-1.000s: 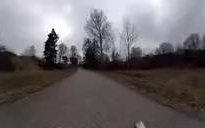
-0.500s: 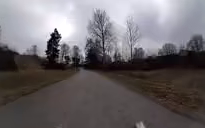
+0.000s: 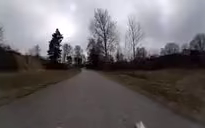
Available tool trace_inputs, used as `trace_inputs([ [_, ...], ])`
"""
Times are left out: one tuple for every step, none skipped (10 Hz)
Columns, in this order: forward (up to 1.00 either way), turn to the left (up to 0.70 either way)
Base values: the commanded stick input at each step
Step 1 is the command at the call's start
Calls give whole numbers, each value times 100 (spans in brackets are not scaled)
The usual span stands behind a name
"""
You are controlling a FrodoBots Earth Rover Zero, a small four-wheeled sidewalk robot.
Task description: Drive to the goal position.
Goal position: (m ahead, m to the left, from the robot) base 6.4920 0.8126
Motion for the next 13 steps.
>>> trace_inputs([
  [70,26],
  [70,22],
  [70,18],
  [70,14],
  [70,10],
  [70,7],
  [70,3],
  [70,0],
  [70,0],
  [70,0],
  [70,0],
  [70,0],
  [70,0],
])
